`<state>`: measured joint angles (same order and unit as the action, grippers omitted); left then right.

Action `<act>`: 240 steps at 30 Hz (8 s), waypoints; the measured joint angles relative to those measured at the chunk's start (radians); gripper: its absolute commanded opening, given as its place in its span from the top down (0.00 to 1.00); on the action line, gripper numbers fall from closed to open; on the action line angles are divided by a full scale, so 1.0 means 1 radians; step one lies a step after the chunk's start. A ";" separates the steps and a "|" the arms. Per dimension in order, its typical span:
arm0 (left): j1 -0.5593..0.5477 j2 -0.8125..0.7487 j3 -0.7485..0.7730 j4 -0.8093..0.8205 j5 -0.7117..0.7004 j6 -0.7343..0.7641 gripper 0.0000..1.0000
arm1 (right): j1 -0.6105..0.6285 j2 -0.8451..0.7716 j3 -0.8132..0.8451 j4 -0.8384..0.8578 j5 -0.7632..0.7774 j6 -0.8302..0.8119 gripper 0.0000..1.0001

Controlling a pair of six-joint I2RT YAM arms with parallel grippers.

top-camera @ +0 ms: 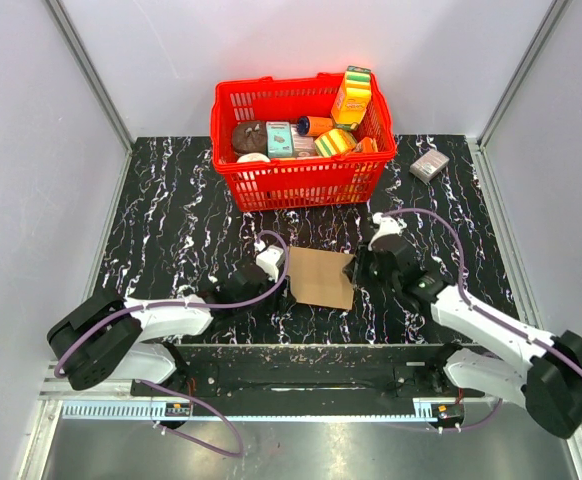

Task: Fold the paper box

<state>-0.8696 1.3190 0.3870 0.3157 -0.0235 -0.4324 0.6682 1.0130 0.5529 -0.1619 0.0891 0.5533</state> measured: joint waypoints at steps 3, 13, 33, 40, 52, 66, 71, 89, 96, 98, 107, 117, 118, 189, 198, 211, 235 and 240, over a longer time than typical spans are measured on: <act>0.000 0.000 0.000 0.000 0.000 0.003 0.41 | 0.001 0.084 0.063 0.011 0.008 -0.040 0.72; 0.000 -0.002 0.013 -0.007 -0.001 0.011 0.41 | 0.001 0.290 0.164 0.053 0.050 -0.153 0.74; 0.000 -0.002 0.013 -0.009 -0.011 0.015 0.41 | 0.001 0.407 0.178 0.119 0.061 -0.180 0.76; 0.000 -0.002 0.013 -0.007 -0.014 0.021 0.41 | 0.001 0.420 0.183 0.137 0.060 -0.183 0.76; 0.000 0.032 0.013 0.024 -0.018 0.042 0.43 | 0.001 0.424 0.184 0.140 0.060 -0.183 0.76; 0.000 -0.012 0.057 -0.057 -0.010 0.039 0.42 | 0.001 0.430 0.193 0.138 0.060 -0.183 0.76; 0.000 -0.015 0.058 -0.062 -0.009 0.039 0.43 | 0.001 0.430 0.193 0.138 0.060 -0.183 0.76; 0.000 0.029 0.055 -0.027 -0.011 0.041 0.50 | 0.001 0.432 0.193 0.138 0.060 -0.183 0.76; 0.000 0.040 0.044 0.001 -0.021 0.045 0.51 | 0.001 0.445 0.203 0.139 0.060 -0.183 0.76; 0.000 0.040 0.044 0.001 -0.028 0.048 0.51 | 0.001 0.452 0.209 0.139 0.060 -0.183 0.76; 0.000 0.061 0.042 0.030 -0.079 0.067 0.52 | -0.002 0.472 0.226 0.140 0.054 -0.183 0.77; -0.001 0.111 0.042 0.076 -0.117 0.076 0.53 | -0.004 0.474 0.228 0.142 0.049 -0.183 0.77; -0.001 0.114 0.042 0.079 -0.122 0.077 0.53 | -0.004 0.474 0.228 0.142 0.048 -0.183 0.77; -0.002 0.077 0.048 0.010 -0.137 -0.051 1.00 | -0.146 0.563 0.397 -0.018 0.210 -0.289 0.96; -0.006 0.124 0.090 0.039 -0.084 -0.063 1.00 | -0.147 0.669 0.436 -0.026 0.199 -0.314 1.00; -0.074 0.191 0.144 0.028 -0.040 -0.074 1.00 | -0.148 0.592 0.341 -0.051 0.040 -0.267 1.00; -0.116 0.224 0.185 -0.056 -0.043 -0.076 1.00 | -0.051 0.444 0.217 -0.048 -0.101 -0.144 1.00; -0.119 0.228 0.189 -0.056 -0.043 -0.078 1.00 | -0.037 0.435 0.188 -0.046 -0.099 -0.122 1.00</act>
<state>-0.9882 1.5467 0.5758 0.2596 -0.0669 -0.5106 0.6312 1.4479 0.7410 -0.2077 -0.0097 0.4313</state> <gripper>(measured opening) 0.013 0.009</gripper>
